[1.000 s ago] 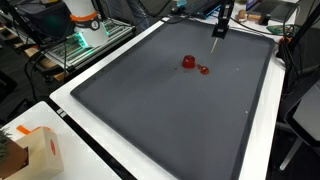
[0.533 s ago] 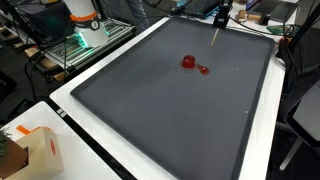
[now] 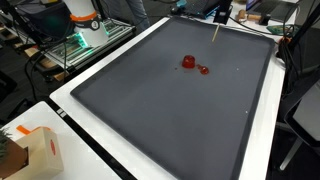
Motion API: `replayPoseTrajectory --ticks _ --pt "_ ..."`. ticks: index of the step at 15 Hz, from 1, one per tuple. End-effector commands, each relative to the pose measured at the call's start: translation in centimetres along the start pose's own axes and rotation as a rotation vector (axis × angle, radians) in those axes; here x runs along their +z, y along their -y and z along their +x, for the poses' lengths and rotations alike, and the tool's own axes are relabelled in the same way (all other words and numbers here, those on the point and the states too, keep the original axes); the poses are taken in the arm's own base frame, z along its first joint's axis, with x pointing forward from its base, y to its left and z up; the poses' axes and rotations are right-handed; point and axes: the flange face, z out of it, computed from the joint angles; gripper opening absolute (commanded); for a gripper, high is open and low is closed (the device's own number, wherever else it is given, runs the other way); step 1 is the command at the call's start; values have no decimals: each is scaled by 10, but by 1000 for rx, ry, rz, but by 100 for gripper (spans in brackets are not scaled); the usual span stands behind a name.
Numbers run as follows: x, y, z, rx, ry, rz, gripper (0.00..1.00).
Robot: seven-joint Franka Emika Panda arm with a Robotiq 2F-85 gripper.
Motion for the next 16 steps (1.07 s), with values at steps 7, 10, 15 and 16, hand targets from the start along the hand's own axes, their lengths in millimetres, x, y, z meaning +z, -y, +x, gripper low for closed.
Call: replayPoseTrajectory --ticks 7,10,15,16 --pt "-3 2 -1 1 1 -16 3" --pt "8 -23 10 -23 5 160 3" --pt "48 -52 18 -98 2 407 3" --pt "57 -55 19 -108 4 445 3"
